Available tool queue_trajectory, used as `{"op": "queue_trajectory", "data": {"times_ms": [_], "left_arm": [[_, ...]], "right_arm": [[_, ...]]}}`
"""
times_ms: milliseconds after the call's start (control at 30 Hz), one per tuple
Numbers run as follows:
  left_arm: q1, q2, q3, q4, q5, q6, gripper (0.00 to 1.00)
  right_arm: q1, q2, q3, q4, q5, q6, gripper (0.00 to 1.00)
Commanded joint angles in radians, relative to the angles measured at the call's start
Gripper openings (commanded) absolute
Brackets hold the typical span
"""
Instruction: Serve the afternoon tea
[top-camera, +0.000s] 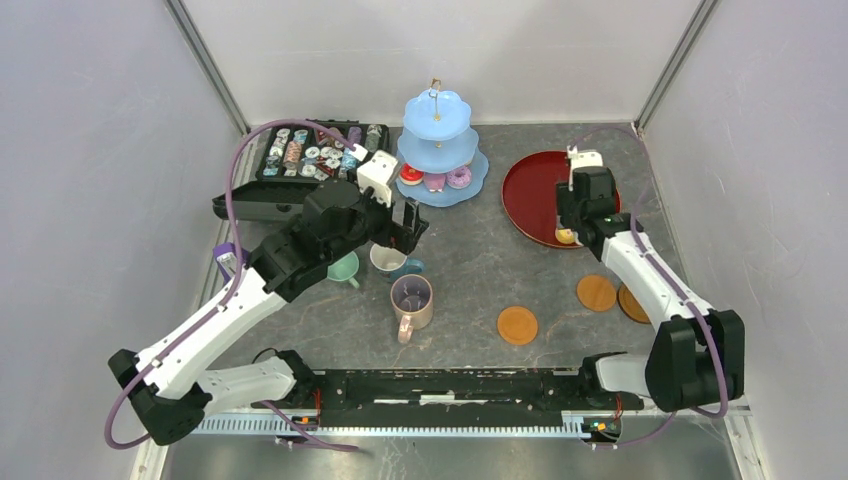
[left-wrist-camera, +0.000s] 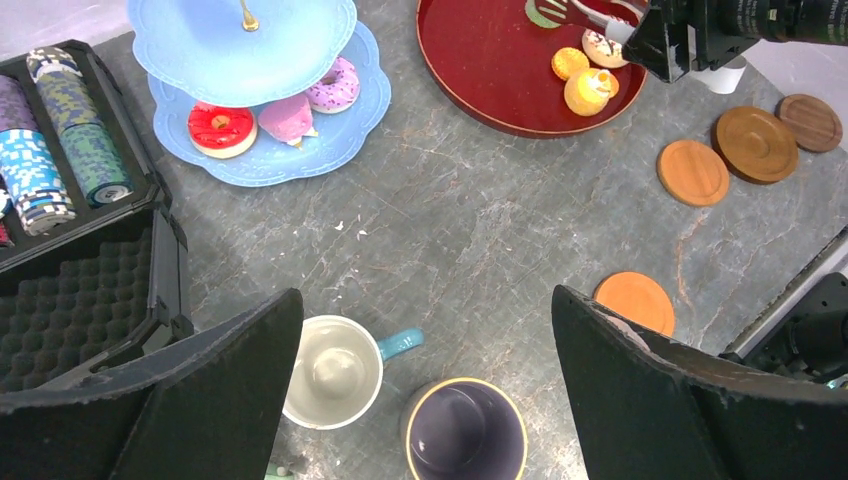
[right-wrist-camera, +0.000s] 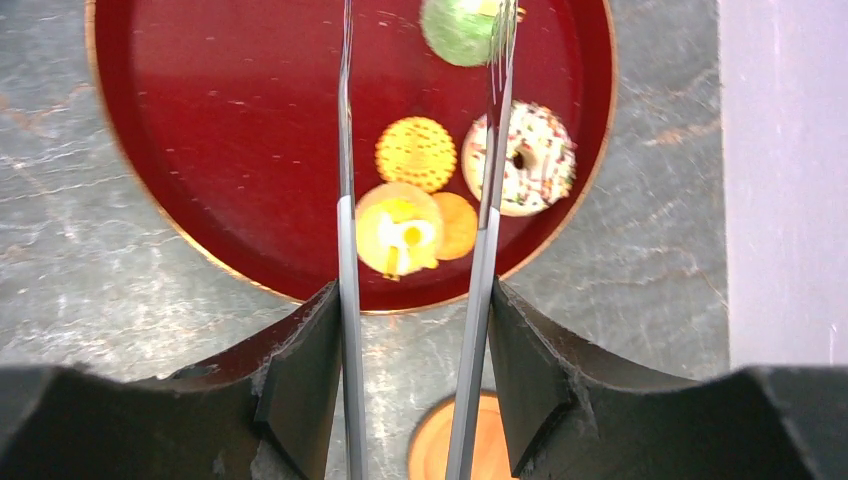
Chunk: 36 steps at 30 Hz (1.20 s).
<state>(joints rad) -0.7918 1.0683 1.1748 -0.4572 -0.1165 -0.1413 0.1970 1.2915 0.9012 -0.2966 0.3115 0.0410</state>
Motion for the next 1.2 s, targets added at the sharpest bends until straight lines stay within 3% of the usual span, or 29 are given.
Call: {"op": "queue_trajectory", "data": {"times_ms": [0,300,700,967,1167], "left_arm": [[0.000,-0.034,0.004,-0.005,-0.010,0.007,1.00],[0.000,-0.032,-0.091,0.059,-0.060,0.040,1.00],[0.000,-0.026,-0.113,0.073,-0.070,0.043,1.00],[0.002,-0.022,-0.113,0.074,-0.071,0.045,1.00],[0.002,-0.025,-0.116,0.075,-0.074,0.045,1.00]], "right_arm": [[-0.088,-0.002,0.093,-0.043,-0.020,0.021,0.58],[-0.237,0.145,0.201,-0.080,-0.176,0.026,0.57],[-0.255,0.306,0.280,-0.052,-0.210,0.013,0.56],[-0.255,0.343,0.285,-0.046,-0.180,0.005,0.49],[-0.255,0.340,0.272,-0.032,-0.203,0.004,0.36]]}}
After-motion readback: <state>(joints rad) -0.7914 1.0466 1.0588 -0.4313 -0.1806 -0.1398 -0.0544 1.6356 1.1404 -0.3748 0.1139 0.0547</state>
